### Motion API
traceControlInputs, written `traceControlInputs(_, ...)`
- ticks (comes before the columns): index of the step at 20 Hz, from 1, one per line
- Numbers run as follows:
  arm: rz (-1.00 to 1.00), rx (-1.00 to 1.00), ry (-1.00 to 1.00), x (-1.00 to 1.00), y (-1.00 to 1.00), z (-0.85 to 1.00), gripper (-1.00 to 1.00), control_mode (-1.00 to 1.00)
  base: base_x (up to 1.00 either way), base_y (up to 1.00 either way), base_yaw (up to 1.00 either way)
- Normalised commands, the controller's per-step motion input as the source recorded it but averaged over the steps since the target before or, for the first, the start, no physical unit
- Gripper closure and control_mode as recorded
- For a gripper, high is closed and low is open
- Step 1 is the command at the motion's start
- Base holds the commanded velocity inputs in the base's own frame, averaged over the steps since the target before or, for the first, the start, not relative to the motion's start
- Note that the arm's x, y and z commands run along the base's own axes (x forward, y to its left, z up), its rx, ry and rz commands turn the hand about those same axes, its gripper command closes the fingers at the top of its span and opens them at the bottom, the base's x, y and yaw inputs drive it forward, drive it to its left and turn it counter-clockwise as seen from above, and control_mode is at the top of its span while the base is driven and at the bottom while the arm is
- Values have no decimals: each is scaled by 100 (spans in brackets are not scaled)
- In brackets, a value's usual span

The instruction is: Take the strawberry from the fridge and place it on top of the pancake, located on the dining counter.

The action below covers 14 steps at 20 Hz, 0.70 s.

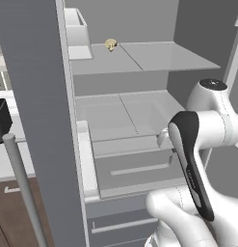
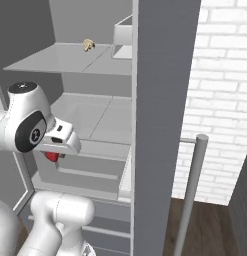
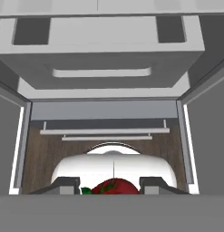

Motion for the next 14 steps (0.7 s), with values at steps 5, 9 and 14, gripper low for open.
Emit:
traceControlInputs(5, 0, 0, 0, 0, 0, 0, 100, -100, 0, 0, 0)
traceControlInputs(9, 0, 0, 0, -3, 1, -5, 100, -100, 0, 0, 0)
traceControlInputs(14, 0, 0, 0, 0, 0, 0, 100, 100, -74, 20, -12)
